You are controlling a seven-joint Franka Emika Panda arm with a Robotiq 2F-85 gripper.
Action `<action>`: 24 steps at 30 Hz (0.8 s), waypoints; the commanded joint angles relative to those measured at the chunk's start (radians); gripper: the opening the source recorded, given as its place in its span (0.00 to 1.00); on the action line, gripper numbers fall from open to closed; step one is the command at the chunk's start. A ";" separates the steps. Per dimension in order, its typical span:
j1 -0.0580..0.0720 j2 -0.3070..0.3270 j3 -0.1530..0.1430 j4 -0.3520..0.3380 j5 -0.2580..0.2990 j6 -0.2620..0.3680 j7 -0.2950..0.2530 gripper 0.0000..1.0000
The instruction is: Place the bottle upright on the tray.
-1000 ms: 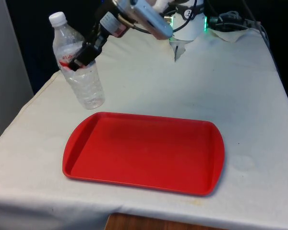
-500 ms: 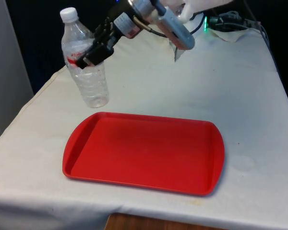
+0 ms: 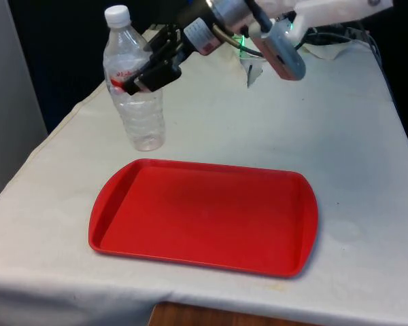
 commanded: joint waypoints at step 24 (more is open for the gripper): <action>0.011 0.037 0.056 0.037 -0.121 -0.111 0.084 0.03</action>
